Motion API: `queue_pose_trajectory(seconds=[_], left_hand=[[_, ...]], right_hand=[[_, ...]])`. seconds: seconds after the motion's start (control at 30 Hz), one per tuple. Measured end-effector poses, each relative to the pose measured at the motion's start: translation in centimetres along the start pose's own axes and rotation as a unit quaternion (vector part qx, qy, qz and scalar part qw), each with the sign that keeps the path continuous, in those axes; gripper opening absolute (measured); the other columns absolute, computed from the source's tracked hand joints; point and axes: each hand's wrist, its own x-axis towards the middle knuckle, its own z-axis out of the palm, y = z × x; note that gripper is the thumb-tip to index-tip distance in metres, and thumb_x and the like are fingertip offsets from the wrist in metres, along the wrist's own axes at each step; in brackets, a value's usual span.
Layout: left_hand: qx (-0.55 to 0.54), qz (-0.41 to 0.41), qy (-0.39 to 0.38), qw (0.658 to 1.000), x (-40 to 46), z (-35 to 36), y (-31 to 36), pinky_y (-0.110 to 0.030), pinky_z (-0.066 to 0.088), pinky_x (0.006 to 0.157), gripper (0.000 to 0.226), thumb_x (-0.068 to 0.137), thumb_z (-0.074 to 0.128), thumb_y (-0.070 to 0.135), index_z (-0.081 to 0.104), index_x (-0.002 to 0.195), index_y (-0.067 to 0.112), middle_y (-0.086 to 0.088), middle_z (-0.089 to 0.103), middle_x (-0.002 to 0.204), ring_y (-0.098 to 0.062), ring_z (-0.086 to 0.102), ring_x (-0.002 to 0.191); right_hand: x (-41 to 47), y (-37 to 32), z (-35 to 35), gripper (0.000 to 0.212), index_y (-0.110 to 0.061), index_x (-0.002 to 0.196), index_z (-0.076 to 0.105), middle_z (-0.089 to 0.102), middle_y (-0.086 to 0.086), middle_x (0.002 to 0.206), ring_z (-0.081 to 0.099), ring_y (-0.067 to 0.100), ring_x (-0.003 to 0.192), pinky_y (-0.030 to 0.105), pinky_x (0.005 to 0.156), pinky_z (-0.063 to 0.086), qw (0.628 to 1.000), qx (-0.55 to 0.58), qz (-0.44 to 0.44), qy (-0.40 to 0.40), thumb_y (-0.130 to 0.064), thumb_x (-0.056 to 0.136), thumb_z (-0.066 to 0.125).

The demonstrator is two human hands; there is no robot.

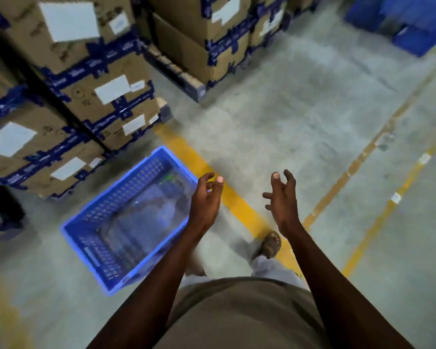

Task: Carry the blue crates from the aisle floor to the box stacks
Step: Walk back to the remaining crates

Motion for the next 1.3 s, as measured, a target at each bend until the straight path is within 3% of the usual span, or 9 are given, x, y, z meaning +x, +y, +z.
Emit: queue_pose_trajectory(seconds=[0.1, 0.17, 0.27, 0.43, 0.57, 0.87, 1.0, 1.17, 1.3], left_hand=[[0.049, -0.007, -0.052, 0.997, 1.3, 7.0, 1.1, -0.031, 0.044, 0.068, 0.058, 0.071, 0.055, 0.083, 0.056, 0.11, 0.04, -0.001, 0.069, 0.101, -0.023, 0.068, 0.082], [0.062, 0.006, -0.084, 0.995, 1.5, 11.6, 3.2, -0.028, 0.044, 0.062, 0.037, 0.085, 0.057, 0.063, 0.057, 0.108, 0.034, -0.001, 0.069, 0.095, -0.016, 0.066, 0.072], [0.077, 0.029, -0.132, 0.988, 2.8, 19.5, 5.4, -0.021, 0.045, 0.059, 0.009, 0.098, 0.056, 0.042, 0.058, 0.103, 0.034, -0.003, 0.07, 0.094, -0.015, 0.066, 0.075], [0.106, 0.038, -0.2, 0.973, 3.7, 30.7, 10.7, -0.031, 0.047, 0.066, 0.031, 0.086, 0.054, 0.059, 0.058, 0.105, 0.035, -0.002, 0.072, 0.096, -0.012, 0.069, 0.074], [0.104, 0.049, -0.233, 0.966, 5.3, 38.2, 13.9, -0.033, 0.047, 0.067, 0.034, 0.083, 0.053, 0.06, 0.058, 0.106, 0.034, -0.003, 0.072, 0.095, -0.015, 0.069, 0.074], [0.115, 0.054, -0.284, 0.95, 15.4, 56.1, 19.4, -0.033, 0.048, 0.067, 0.049, 0.073, 0.053, 0.072, 0.059, 0.106, 0.036, -0.002, 0.072, 0.096, -0.014, 0.069, 0.075], [0.125, 0.04, -0.313, 0.941, 21.3, 64.4, 22.7, -0.033, 0.049, 0.069, 0.04, 0.082, 0.053, 0.064, 0.057, 0.108, 0.035, -0.002, 0.071, 0.098, -0.015, 0.068, 0.077], [0.136, 0.046, -0.352, 0.925, 27.4, 74.4, 28.3, -0.014, 0.047, 0.061, 0.028, 0.099, 0.052, 0.044, 0.058, 0.117, 0.023, -0.009, 0.069, 0.107, -0.015, 0.067, 0.085], [0.156, 0.056, -0.362, 0.917, 32.3, 82.7, 32.3, -0.028, 0.05, 0.073, 0.024, 0.098, 0.051, 0.05, 0.058, 0.113, 0.033, -0.002, 0.071, 0.102, -0.007, 0.069, 0.075]], right_hand=[[2.8, 0.4, -6.1, 0.058, -0.032, 0.15, 0.031, 0.062, 0.002, 0.125, 0.072, 0.022, 0.092, 0.043, 0.073, 0.055, 0.998, 0.048, 0.023, 0.031, -0.061, 0.1, 0.042], [5.0, 1.0, -10.1, 0.057, -0.03, 0.149, 0.034, 0.066, 0.004, 0.121, 0.072, 0.025, 0.091, 0.04, 0.071, 0.053, 0.994, 0.082, 0.044, 0.052, -0.061, 0.101, 0.041], [9.0, 1.0, -17.0, 0.054, -0.027, 0.146, 0.037, 0.07, 0.007, 0.116, 0.073, 0.026, 0.089, 0.037, 0.07, 0.052, 0.988, 0.121, 0.057, 0.082, -0.059, 0.102, 0.04], [13.3, -0.6, -26.9, 0.042, -0.027, 0.136, 0.044, 0.072, 0.009, 0.107, 0.07, 0.024, 0.082, 0.035, 0.068, 0.049, 0.965, 0.202, 0.064, 0.154, -0.054, 0.104, 0.039], [17.0, -1.7, -32.0, 0.036, -0.029, 0.13, 0.046, 0.073, 0.011, 0.107, 0.07, 0.023, 0.081, 0.036, 0.069, 0.049, 0.948, 0.244, 0.064, 0.192, -0.054, 0.104, 0.041], [32.7, -4.7, -42.1, 0.039, -0.03, 0.132, 0.046, 0.071, 0.006, 0.109, 0.071, 0.023, 0.085, 0.037, 0.07, 0.05, 0.946, 0.219, 0.061, 0.232, -0.057, 0.103, 0.039], [41.1, -6.7, -46.7, 0.047, -0.033, 0.136, 0.044, 0.068, 0.003, 0.116, 0.071, 0.023, 0.093, 0.037, 0.071, 0.052, 0.953, 0.174, 0.087, 0.232, -0.063, 0.1, 0.039], [51.2, -11.1, -53.3, 0.051, -0.032, 0.141, 0.042, 0.065, -0.002, 0.121, 0.07, 0.021, 0.097, 0.036, 0.072, 0.053, 0.949, 0.164, 0.084, 0.255, -0.062, 0.101, 0.039], [59.8, -14.4, -58.2, 0.055, -0.031, 0.141, 0.043, 0.065, -0.005, 0.12, 0.069, 0.02, 0.097, 0.036, 0.073, 0.053, 0.944, 0.177, 0.069, 0.27, -0.065, 0.098, 0.041]])
